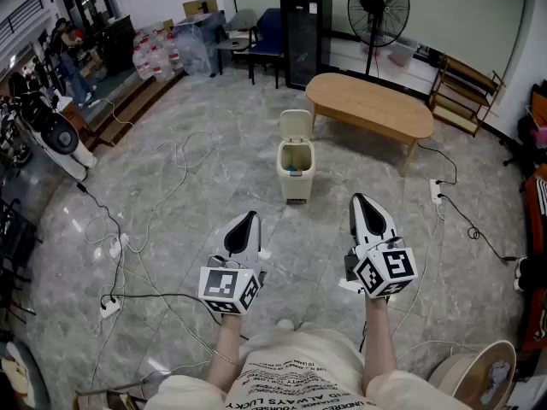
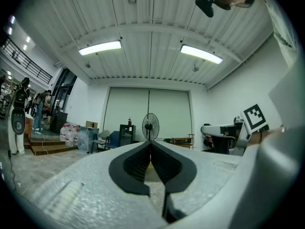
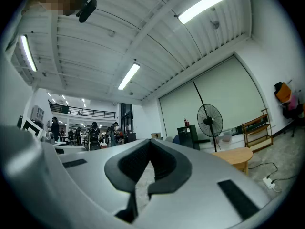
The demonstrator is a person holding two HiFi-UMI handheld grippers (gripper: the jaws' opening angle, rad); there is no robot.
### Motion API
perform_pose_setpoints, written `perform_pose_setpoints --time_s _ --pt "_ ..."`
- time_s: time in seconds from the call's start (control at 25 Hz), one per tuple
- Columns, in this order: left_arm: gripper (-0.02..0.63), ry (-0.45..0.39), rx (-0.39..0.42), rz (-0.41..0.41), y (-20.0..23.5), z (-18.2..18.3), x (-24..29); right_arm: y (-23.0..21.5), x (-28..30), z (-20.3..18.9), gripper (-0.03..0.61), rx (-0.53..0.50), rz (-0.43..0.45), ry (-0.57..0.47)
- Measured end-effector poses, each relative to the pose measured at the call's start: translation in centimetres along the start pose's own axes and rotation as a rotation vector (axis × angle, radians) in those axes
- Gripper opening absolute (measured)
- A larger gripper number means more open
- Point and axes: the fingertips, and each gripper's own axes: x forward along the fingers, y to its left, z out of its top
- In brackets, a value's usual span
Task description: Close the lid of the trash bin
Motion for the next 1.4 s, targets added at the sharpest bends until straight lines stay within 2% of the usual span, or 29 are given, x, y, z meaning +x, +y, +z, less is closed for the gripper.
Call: perform_pose_setpoints --time_s 0.4,0.8,1.0,1.2,1.4 --pt "0.023 -0.002 -0.002 0.008 -1.3 0.1 -0.4 -0.8 -1.3 -0.1 0.005 0.047 0.015 -0.015" --pt "0.023 -0.004 -0.015 0.015 -3.2 -0.4 -0.2 -2.5 -2.5 -0.3 0.009 0.027 0.024 -0.016" --pt "0.023 0.009 -0.015 0.013 -4.3 -0.9 0.0 -3.6 -2.5 -0.4 0.105 0.032 0.004 -0.011" --pt "0.023 0.023 -0.027 0.018 -4.0 -1.5 0.6 -3.6 -1.4 -1.3 0.235 0.066 0.023 0.005" --pt "0.023 0.038 -0.049 0.021 -2.6 -2.5 2.9 -4.5 1.1 -2.6 0.282 0.078 0.022 0.021"
